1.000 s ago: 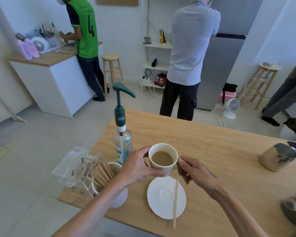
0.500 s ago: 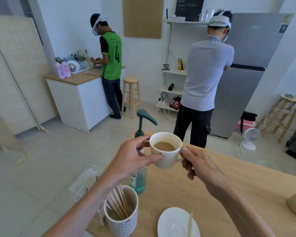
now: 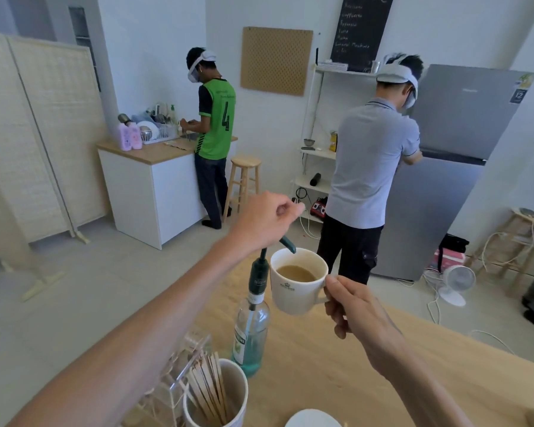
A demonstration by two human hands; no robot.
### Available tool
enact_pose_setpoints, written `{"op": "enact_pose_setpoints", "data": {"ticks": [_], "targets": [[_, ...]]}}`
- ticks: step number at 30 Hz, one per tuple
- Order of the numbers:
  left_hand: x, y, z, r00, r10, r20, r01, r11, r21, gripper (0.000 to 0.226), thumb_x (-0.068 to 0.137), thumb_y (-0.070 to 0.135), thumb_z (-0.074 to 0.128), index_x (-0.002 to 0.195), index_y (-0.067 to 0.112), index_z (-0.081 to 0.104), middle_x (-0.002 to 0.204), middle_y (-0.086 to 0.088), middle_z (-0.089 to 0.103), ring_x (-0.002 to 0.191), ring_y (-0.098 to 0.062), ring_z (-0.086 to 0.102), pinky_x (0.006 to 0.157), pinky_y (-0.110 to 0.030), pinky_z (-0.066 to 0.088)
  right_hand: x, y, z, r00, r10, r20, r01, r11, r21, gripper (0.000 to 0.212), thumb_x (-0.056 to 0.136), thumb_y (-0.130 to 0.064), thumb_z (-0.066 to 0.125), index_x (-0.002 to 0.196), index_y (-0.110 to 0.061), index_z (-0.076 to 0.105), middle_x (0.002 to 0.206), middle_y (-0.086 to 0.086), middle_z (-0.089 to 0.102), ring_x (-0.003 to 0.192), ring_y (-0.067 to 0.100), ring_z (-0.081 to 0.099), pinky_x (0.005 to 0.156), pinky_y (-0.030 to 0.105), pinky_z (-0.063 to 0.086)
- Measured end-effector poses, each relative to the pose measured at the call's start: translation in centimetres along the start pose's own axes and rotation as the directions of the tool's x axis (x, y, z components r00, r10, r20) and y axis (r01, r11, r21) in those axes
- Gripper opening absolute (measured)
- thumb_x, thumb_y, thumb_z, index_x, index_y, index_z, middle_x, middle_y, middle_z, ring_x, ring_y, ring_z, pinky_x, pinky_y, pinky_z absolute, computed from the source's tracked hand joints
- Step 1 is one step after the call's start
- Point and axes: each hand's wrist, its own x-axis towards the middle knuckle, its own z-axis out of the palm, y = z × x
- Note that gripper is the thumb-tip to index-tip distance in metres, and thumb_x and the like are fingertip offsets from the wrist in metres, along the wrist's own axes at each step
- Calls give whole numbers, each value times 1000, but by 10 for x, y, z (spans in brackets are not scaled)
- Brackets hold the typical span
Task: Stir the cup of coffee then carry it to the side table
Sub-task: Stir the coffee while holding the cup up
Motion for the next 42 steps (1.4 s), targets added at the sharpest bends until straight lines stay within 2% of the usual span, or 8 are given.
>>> {"op": "enact_pose_setpoints", "data": {"ticks": [2, 4, 9, 16, 19, 30, 38, 42], "targets": [[13, -2, 9, 990, -29, 134, 22, 998, 52, 50, 108, 37, 51, 90, -5, 72, 93, -24, 77, 85, -39, 74, 80, -47, 59, 1, -1, 1, 1000, 5, -7, -5, 1000, -4, 40, 103, -36, 46, 70, -19, 60, 68, 1, 51, 59, 14, 40, 52, 29, 37], [18, -5, 17, 976, -59, 208, 38, 994, 102, 50, 110, 31, 47, 85, -8, 66, 95, -26, 77, 87, -39, 75, 83, -51, 60, 2, -1, 2, 1000, 2, -9, -2, 1000, -3, 39, 103, -36, 46, 72, -17, 59, 68, 2, 51, 59, 14, 41, 52, 30, 38], [19, -9, 22, 959, -101, 263, 43, 976, 215, 36, 108, 13, 41, 75, 6, 55, 84, -15, 71, 80, -26, 67, 62, -31, 41, 1, -3, 2, 1000, 7, -28, -7, 1000, 13, 49, 103, -36, 45, 58, -31, 63, 69, 3, 51, 61, 15, 41, 51, 29, 38], [15, -5, 24, 967, -108, 232, 38, 957, 288, 34, 107, 11, 41, 117, 3, 72, 94, -9, 68, 86, -20, 53, 59, -28, 35, 0, -1, 2, 1000, -6, -28, 6, 1000, 23, 49, 103, -35, 46, 58, -29, 61, 68, 2, 51, 60, 16, 41, 51, 29, 37], [13, -3, 25, 970, -111, 215, 37, 946, 321, 33, 106, 12, 42, 120, 6, 72, 119, -15, 74, 101, -29, 65, 75, -32, 37, 0, -1, 3, 1000, -10, -28, 11, 1000, 23, 48, 103, -35, 46, 58, -28, 61, 68, 3, 52, 60, 16, 41, 51, 30, 37], [9, -6, 30, 970, -132, 202, 43, 918, 394, 33, 104, 12, 44, 121, 14, 72, 122, -13, 74, 111, -34, 66, 79, -35, 42, -3, -1, 3, 1000, -4, -20, 4, 1000, 25, 46, 104, -35, 46, 62, -28, 61, 69, 4, 53, 60, 15, 44, 53, 28, 39], [6, -7, 30, 978, -142, 152, 79, 928, 363, 31, 105, 13, 42, 116, 11, 71, 99, -6, 66, 89, -27, 58, 72, -34, 39, -2, 1, 4, 999, 26, -31, -26, 1000, -4, 41, 104, -34, 45, 68, -20, 59, 69, 5, 54, 61, 15, 44, 54, 29, 39], [7, -6, 26, 982, -132, 132, 87, 949, 304, 32, 109, 24, 42, 116, 11, 71, 107, -9, 76, 87, -25, 62, 58, -29, 35, -3, 5, 3, 999, 32, -33, -33, 999, -2, 41, 104, -34, 44, 71, -15, 58, 69, 4, 54, 62, 16, 45, 55, 30, 39]]}}
